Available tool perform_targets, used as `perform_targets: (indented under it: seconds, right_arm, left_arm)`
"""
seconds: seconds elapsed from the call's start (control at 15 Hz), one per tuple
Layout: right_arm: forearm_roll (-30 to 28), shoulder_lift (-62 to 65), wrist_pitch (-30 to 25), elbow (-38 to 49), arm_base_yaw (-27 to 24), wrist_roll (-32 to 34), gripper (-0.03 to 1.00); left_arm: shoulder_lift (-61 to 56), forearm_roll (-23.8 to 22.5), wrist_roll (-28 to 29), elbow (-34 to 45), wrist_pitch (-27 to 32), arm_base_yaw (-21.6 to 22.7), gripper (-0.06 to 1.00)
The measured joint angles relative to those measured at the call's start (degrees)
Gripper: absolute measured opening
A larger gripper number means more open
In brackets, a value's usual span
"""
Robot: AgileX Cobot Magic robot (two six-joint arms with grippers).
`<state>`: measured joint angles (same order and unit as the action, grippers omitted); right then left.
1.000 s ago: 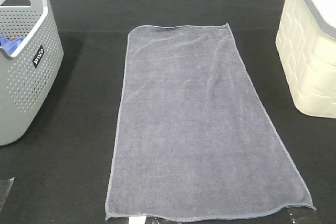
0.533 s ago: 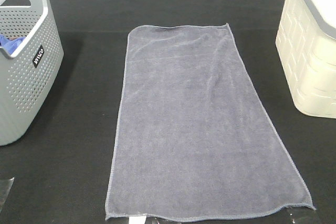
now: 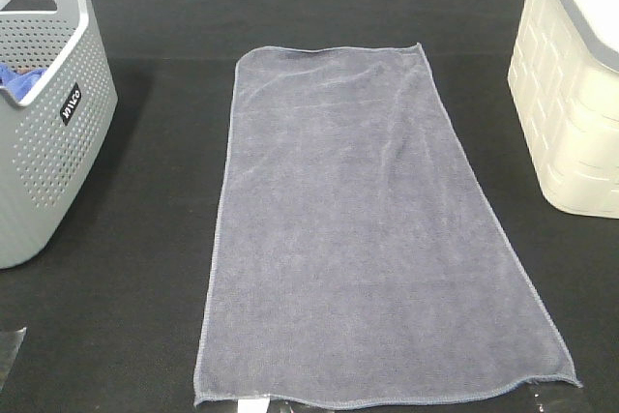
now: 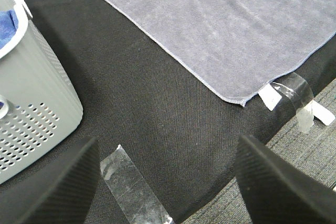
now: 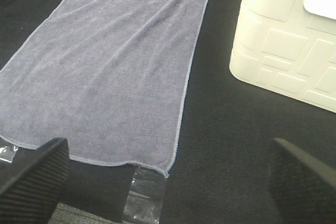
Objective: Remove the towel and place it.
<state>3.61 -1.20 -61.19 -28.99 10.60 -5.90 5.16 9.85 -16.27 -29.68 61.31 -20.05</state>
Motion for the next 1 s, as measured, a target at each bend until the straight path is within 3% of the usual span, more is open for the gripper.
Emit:
perform_targets:
  seconds: [0.8,0.87,1.0]
  right_arm:
    - [-0.40,0.00,0.06,0.17,0.00,0.00,0.94]
    - [-0.40,0.00,0.06,0.17,0.00,0.00,0.94]
    - [-0.40,0.00,0.06,0.17,0.00,0.00,0.94]
  left_arm:
    - [0.00,0.00,0.00,0.00,0.00,0.00,0.69]
    - [0.00,0.06,0.00,0.00,0.00,0.97,0.69]
    - [0.00,0.06,0.00,0.00,0.00,7.45,0.69]
